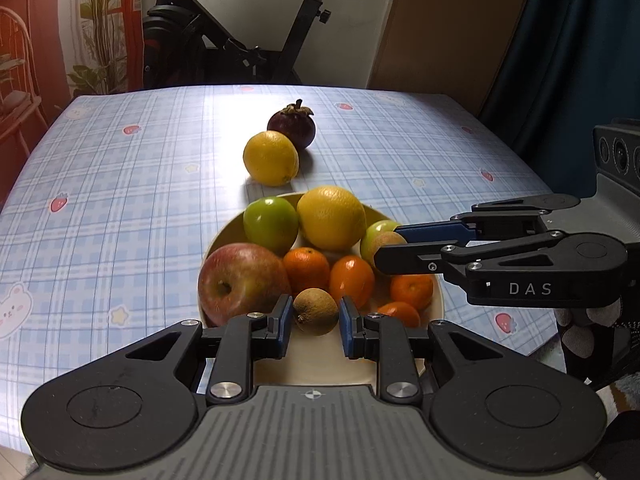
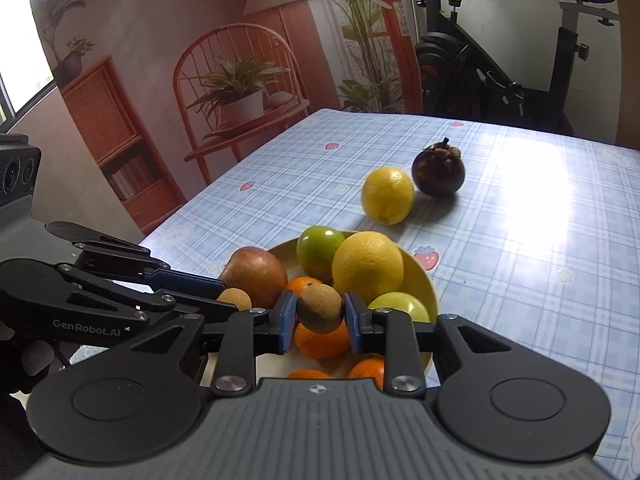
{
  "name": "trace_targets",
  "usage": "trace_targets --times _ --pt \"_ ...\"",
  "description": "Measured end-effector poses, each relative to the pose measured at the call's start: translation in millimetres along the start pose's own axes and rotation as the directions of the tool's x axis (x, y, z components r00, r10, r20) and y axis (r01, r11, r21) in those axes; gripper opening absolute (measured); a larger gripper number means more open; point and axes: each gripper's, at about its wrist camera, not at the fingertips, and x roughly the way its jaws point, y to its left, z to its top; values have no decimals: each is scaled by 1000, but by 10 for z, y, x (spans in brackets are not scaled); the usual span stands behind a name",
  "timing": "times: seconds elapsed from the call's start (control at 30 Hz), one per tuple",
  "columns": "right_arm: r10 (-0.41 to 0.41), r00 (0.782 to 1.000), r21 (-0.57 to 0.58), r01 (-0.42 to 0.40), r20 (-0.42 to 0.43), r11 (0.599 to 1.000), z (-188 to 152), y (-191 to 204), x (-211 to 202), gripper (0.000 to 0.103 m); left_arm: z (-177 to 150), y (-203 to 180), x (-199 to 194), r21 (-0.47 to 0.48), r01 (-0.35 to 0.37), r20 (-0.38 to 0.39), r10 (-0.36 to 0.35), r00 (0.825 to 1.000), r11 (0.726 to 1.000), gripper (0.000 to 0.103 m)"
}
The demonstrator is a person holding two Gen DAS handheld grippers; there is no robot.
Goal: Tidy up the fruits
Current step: 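Lower the left tool's kiwi into the bowl while the right tool places its kiwi, then grasp the yellow lemon with the right tool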
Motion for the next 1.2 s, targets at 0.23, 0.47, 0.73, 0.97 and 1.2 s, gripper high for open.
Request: trace_targets --times 0.23,0.47,0.73,0.97,1.2 --pt "24 998 -47 -27 -59 999 -3 112 232 29 -130 129 85 -12 -31 -45 30 999 999 26" --pt "54 995 -59 -59 -80 997 56 134 386 29 -138 119 180 14 -61 -56 61 997 998 26" --pt "42 997 -37 -44 -57 998 80 85 355 32 -103 209 98 -32 -52 -27 51 998 998 26" --pt "-6 1000 -21 6 -21 1000 161 -39 225 32 4 292 -52 -83 -33 40 36 999 996 26" --pt "-82 996 2 82 32 997 334 -232 199 32 335 414 -42 -117 -51 107 64 992 992 26"
